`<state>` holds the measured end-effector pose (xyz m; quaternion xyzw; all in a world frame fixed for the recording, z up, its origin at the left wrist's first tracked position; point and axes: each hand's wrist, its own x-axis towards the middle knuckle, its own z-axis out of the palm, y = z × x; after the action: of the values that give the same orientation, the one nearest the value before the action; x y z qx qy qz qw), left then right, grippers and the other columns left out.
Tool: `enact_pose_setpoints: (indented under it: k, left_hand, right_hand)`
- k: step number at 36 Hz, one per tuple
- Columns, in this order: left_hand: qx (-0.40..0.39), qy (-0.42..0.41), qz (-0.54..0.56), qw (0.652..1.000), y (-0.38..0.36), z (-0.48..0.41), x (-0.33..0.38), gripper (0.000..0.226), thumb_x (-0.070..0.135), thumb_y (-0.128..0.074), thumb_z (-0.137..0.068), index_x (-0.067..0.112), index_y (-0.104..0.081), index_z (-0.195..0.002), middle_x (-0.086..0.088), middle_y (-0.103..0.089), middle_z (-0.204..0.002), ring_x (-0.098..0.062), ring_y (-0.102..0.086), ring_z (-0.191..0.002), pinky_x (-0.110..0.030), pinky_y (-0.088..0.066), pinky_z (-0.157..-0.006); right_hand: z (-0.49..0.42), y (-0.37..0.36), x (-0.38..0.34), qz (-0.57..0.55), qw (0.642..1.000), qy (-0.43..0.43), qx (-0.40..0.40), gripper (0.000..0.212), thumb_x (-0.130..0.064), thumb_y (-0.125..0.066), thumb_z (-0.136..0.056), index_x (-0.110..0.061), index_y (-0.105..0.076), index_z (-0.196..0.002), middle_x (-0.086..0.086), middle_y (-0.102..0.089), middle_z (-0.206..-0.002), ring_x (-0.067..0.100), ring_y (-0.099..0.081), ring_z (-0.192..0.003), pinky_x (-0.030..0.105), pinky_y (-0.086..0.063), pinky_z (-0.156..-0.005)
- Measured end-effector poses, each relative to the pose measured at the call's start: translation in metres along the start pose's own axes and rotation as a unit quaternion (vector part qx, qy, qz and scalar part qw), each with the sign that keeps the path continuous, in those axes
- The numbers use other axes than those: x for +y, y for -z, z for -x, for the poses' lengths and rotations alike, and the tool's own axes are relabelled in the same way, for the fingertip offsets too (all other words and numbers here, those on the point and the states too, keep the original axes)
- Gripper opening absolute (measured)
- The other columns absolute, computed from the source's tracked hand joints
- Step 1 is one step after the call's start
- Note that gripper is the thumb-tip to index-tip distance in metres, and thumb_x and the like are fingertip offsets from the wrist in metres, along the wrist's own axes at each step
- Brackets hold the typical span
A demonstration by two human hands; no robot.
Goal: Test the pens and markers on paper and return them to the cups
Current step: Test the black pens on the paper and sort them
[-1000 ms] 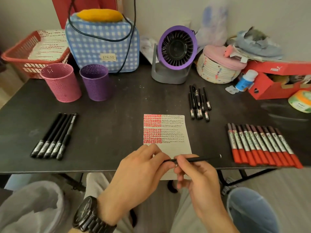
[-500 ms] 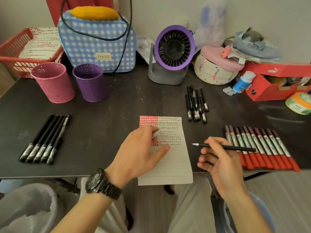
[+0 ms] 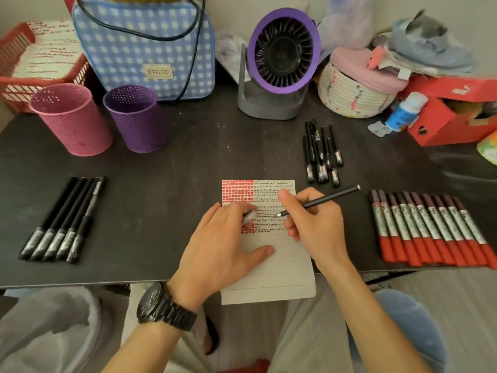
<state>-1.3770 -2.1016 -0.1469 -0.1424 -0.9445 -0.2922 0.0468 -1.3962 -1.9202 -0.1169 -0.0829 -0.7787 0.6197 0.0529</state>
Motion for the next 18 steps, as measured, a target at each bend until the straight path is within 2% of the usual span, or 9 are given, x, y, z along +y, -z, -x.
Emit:
enact_pose_setpoints:
  k: [3,6,10,18]
  left_hand:
    - [0.0,0.005,0.007,1.0,0.001,-0.001,0.0,0.066,0.072,-0.063,-0.076,0.036,-0.043,-0.128,0.03,-0.044,-0.116,0.004,-0.041,-0.117,-0.003,0.008,-0.11]
    - [0.0,0.007,0.012,1.0,0.001,-0.002,0.001,0.067,0.071,-0.064,-0.075,0.035,-0.045,-0.127,0.026,-0.051,-0.117,0.003,-0.041,-0.115,-0.003,0.007,-0.11]
    - [-0.001,0.009,0.019,1.0,0.003,-0.002,0.002,0.068,0.071,-0.063,-0.073,0.031,-0.047,-0.126,0.019,-0.058,-0.118,0.002,-0.042,-0.113,-0.002,0.005,-0.11]
    - [0.005,0.01,0.021,1.0,0.003,-0.002,0.003,0.068,0.069,-0.066,-0.072,0.029,-0.049,-0.125,0.022,-0.053,-0.112,0.0,-0.04,-0.111,0.001,0.005,-0.107]
  right_hand:
    - [0.002,-0.004,0.009,0.048,0.998,0.038,0.026,0.035,-0.043,-0.077,-0.088,-0.024,-0.06,-0.064,-0.001,-0.063,-0.05,0.006,-0.059,-0.044,0.015,-0.045,-0.05]
    - [0.003,-0.005,0.018,0.069,0.995,0.06,0.042,0.036,-0.032,-0.077,-0.089,-0.027,-0.058,-0.06,-0.003,-0.062,-0.047,0.005,-0.058,-0.043,0.01,-0.042,-0.052]
    - [0.001,-0.006,0.023,0.084,0.994,0.058,0.047,0.033,-0.02,-0.073,-0.088,-0.022,-0.057,-0.06,-0.003,-0.062,-0.046,0.004,-0.055,-0.042,0.01,-0.041,-0.05]
    - [0.001,-0.008,0.024,0.102,0.992,0.061,0.046,0.032,-0.018,-0.073,-0.086,-0.018,-0.057,-0.058,-0.005,-0.062,-0.046,0.001,-0.057,-0.041,0.008,-0.04,-0.049]
